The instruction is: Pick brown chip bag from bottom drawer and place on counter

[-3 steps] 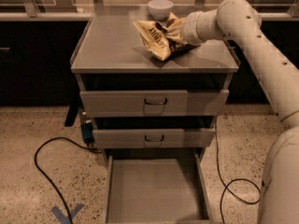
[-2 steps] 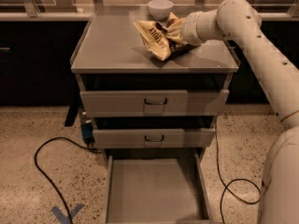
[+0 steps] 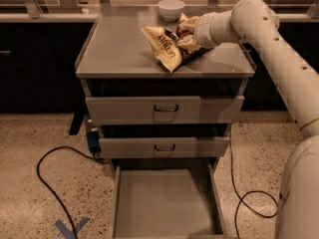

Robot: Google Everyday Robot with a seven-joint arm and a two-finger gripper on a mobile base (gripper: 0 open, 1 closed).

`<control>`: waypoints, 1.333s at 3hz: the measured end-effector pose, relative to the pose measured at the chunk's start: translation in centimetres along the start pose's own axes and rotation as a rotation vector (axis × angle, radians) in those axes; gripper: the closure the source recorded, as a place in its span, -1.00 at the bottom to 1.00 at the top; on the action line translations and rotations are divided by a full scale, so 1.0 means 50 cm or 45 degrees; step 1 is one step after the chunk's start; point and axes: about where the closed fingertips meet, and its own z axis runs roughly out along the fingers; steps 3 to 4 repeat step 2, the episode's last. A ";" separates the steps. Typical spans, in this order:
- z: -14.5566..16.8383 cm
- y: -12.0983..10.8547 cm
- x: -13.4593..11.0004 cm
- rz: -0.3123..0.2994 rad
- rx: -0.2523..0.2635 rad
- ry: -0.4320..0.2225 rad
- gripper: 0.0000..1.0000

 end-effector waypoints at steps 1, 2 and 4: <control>0.000 0.000 0.000 0.000 0.000 0.000 -1.00; 0.000 0.000 0.000 0.000 0.000 0.000 -1.00; 0.000 0.000 0.000 0.000 0.000 0.000 -1.00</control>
Offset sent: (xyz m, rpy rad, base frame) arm 0.0000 0.0000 0.0000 0.0000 0.0000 0.0000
